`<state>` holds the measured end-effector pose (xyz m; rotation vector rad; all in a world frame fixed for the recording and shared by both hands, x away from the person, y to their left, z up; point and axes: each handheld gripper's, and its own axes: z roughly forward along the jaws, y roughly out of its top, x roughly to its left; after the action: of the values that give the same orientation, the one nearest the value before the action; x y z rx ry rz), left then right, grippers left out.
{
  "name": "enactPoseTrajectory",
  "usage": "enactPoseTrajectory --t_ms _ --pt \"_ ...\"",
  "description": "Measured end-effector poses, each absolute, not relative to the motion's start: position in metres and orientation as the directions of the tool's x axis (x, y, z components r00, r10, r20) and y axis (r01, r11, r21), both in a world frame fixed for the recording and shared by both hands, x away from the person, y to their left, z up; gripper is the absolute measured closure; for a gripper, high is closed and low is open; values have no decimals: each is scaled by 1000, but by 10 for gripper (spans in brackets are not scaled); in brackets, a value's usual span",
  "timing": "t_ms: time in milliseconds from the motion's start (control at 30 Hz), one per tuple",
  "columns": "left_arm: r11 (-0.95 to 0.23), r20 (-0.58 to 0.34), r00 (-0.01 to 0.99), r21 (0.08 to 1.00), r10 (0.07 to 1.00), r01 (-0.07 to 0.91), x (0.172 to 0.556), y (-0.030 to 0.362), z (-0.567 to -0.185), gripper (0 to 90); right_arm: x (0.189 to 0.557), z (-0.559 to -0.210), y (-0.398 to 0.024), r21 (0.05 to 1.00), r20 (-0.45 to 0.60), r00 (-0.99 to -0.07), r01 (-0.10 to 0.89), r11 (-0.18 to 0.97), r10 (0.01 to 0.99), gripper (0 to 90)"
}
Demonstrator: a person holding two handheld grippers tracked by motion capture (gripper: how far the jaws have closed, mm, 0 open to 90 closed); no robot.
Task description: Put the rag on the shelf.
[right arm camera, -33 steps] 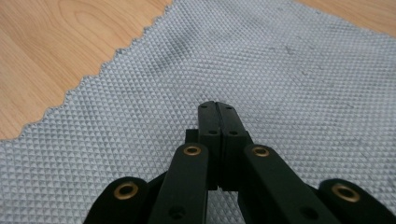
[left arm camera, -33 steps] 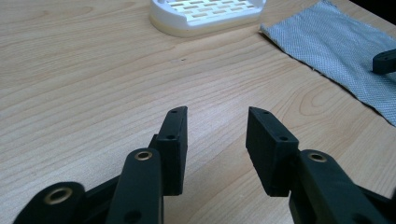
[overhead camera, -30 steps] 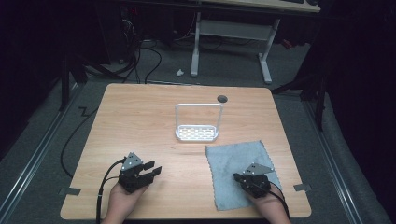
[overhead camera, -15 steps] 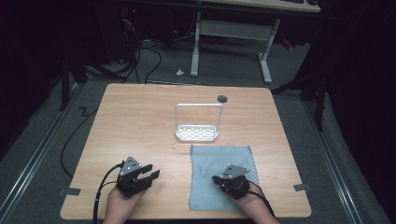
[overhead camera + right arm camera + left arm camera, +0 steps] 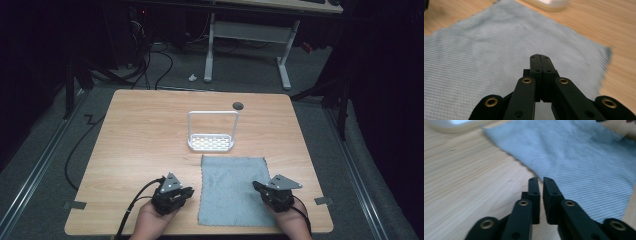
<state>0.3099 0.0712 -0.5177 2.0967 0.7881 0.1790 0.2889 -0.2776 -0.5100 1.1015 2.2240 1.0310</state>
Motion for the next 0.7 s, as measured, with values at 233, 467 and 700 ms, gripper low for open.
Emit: enactPoseTrajectory --t_ms 233,467,700 --pt "-512 -137 850 745 509 427 308 27 -524 888 271 -513 -308 779 -60 -499 518 353 864 900" --pt "-539 -125 862 734 491 414 313 16 -529 894 259 -514 -316 774 -65 -477 530 346 877 900" --pt "-536 -134 860 732 493 421 310 26 -529 894 266 -516 -309 769 -68 -499 525 364 864 900"
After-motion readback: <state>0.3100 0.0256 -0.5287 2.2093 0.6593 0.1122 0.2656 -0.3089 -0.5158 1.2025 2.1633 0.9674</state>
